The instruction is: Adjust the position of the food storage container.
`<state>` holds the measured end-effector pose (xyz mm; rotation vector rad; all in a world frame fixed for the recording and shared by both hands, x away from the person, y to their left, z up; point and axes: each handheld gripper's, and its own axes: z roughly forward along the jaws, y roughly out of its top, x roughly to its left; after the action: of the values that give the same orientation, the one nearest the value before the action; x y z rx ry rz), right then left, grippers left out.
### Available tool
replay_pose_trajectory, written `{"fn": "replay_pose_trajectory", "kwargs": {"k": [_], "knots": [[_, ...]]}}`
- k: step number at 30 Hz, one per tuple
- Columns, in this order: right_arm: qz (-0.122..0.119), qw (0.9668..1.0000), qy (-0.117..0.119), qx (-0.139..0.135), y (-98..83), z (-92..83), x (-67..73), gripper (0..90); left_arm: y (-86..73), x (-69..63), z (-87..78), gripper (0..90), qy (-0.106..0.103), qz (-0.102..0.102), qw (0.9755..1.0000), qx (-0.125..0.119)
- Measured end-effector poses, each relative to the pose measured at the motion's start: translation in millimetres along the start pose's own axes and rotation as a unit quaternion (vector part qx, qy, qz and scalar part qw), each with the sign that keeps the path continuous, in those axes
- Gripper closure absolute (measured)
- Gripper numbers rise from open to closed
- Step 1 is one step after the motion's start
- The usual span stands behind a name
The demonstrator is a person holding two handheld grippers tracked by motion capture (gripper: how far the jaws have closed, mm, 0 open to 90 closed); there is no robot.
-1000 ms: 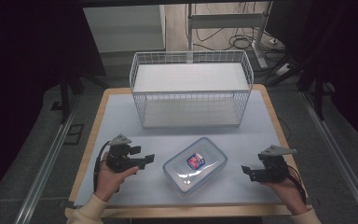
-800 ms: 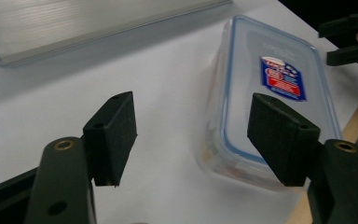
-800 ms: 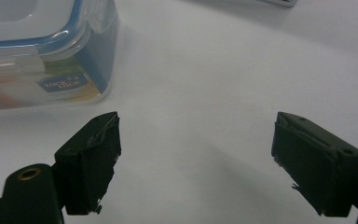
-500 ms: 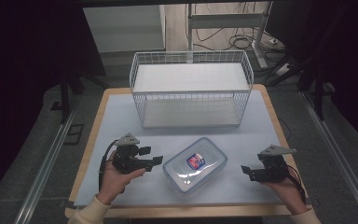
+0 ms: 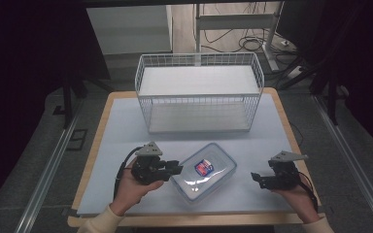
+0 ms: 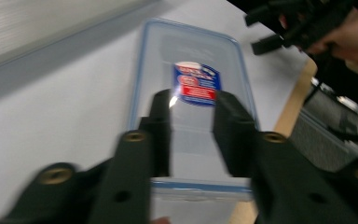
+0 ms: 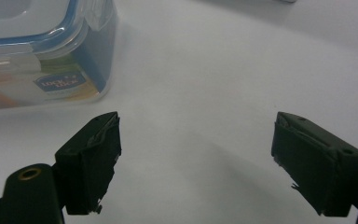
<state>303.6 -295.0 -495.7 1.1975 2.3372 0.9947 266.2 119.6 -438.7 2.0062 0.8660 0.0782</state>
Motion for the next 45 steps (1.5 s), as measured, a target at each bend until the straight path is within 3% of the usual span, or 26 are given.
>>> {"fn": "replay_pose_trajectory", "kwargs": {"k": [3, 7, 19, 26, 34, 42, 45], "knots": [[0.001, 1.0000, 0.000, 0.000, 0.2, 0.0, -0.1, 15.9, 1.1, -6.5, 5.4, 83.5, -0.016, 0.006, 0.9998, 0.013], [0.002, 1.0000, -0.001, 0.002, -0.1, 0.0, 0.7, 15.9, 2.6, -13.4, 8.0, 89.3, -0.029, 0.011, 0.9994, 0.013], [0.001, 1.0000, -0.004, 0.000, -0.7, -1.4, -0.3, 16.0, -1.5, -47.0, 24.0, 90.0, -0.073, 0.035, 0.9963, 0.030], [0.000, 1.0000, -0.007, 0.005, -1.2, -1.0, -0.2, 16.0, -10.8, -71.3, 42.4, 90.0, -0.094, 0.058, 0.9920, 0.061], [0.001, 1.0000, -0.006, 0.005, -1.8, -0.8, -0.6, 16.0, -22.5, -84.9, 63.3, 90.0, -0.097, 0.073, 0.9883, 0.092], [0.000, 1.0000, -0.006, 0.006, -2.1, -0.4, -0.1, 16.0, -32.6, -87.8, 79.7, 90.0, -0.078, 0.091, 0.9850, 0.124], [0.000, 1.0000, -0.006, 0.006, -2.3, -0.2, -0.1, 16.0, -34.5, -86.5, 82.4, 90.0, -0.069, 0.090, 0.9854, 0.127]]}}
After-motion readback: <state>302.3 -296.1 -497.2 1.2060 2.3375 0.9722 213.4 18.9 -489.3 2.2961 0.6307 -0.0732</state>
